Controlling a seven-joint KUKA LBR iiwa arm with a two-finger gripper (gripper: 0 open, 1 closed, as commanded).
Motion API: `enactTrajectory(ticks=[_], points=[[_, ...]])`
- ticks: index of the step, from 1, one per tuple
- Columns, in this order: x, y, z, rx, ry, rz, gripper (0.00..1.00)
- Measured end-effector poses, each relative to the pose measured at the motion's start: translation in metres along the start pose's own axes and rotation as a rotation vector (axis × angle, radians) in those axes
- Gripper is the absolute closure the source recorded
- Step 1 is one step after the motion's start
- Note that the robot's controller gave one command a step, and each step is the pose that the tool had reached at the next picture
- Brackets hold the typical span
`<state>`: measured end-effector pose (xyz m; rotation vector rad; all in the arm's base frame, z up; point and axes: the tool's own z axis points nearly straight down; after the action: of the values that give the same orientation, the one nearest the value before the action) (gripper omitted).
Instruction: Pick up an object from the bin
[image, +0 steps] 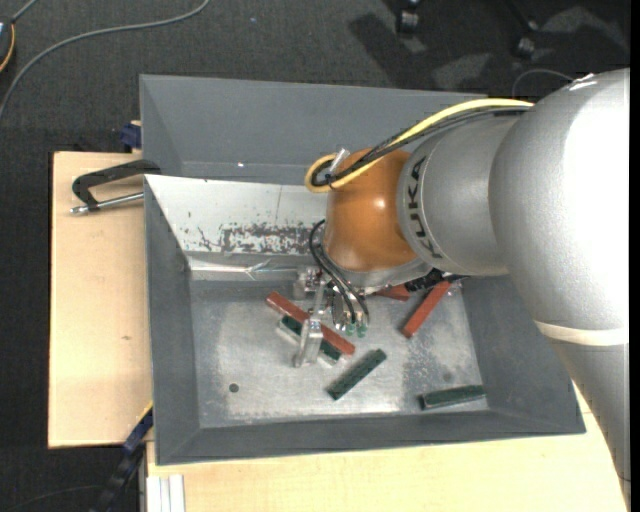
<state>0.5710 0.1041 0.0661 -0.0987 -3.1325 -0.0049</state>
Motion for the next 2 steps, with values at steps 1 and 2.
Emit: enactTrajectory(ticks=[1, 2], points=[[-0.0005, 0.0011, -0.0008, 0.002, -0.007, -0.002, 0.00], [-0.0013, 0.0018, -0.0018, 0.001, -0.010, -0.003, 0.00]])
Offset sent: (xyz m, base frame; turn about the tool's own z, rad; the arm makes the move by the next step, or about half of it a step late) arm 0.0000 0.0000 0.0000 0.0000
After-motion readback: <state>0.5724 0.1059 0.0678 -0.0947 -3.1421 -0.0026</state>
